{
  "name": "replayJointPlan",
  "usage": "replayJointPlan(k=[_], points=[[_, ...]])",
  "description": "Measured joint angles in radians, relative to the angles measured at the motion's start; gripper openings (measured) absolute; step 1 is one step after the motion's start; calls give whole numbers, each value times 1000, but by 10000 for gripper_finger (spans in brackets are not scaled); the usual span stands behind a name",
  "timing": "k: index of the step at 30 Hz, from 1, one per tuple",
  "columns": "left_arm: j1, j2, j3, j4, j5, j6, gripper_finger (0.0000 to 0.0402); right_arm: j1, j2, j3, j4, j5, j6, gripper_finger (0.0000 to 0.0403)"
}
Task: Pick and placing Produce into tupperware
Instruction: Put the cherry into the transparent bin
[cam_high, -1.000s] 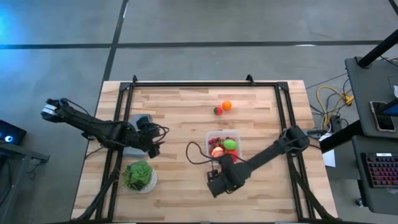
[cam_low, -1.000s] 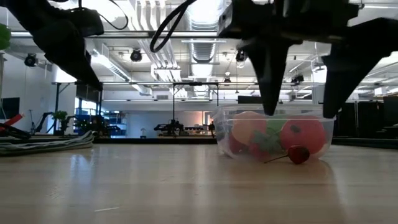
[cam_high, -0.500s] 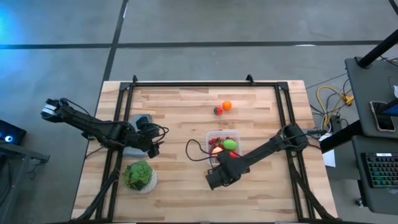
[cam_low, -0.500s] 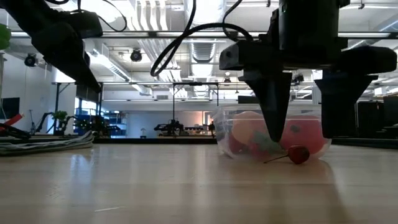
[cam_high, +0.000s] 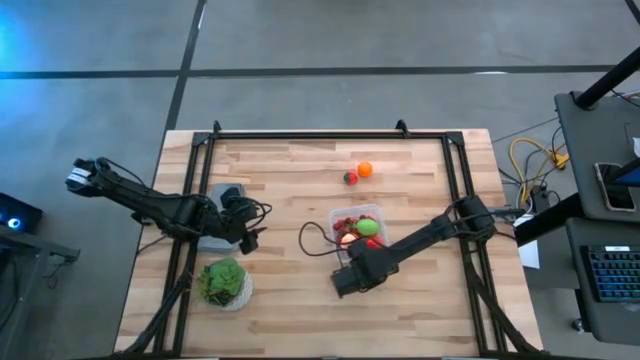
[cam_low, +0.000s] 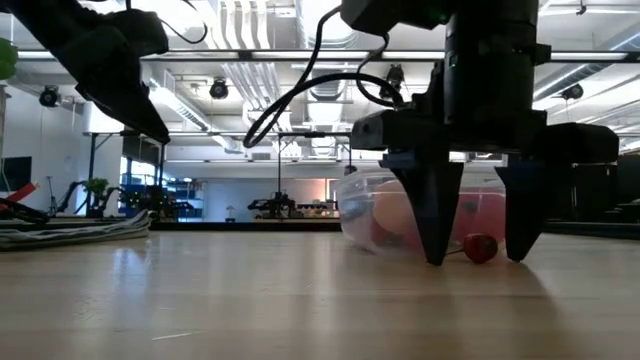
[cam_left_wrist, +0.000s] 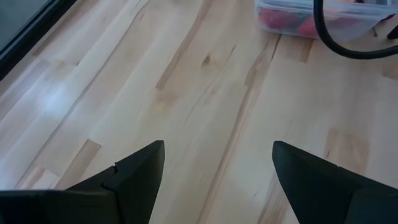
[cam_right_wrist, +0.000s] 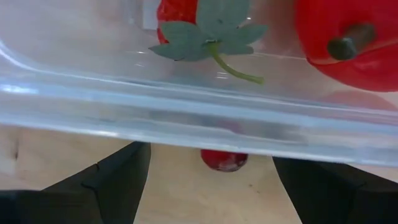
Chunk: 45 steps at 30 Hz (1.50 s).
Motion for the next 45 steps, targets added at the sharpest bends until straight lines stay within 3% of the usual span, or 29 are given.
replayJointPlan(k=[4,13,35,45], points=[[0,0,0,5,0,0,283,0,-10,-16,6,0,0,317],[0,0,0,71,0,1,283,0,-14,-20,8,0,-16,230],[0,0,-2,79,0,1,283,2,-16,-31,6,25,-45,123],[0,0,-2,108,0,1,283,25,-36,-2,4,28,-63,94]])
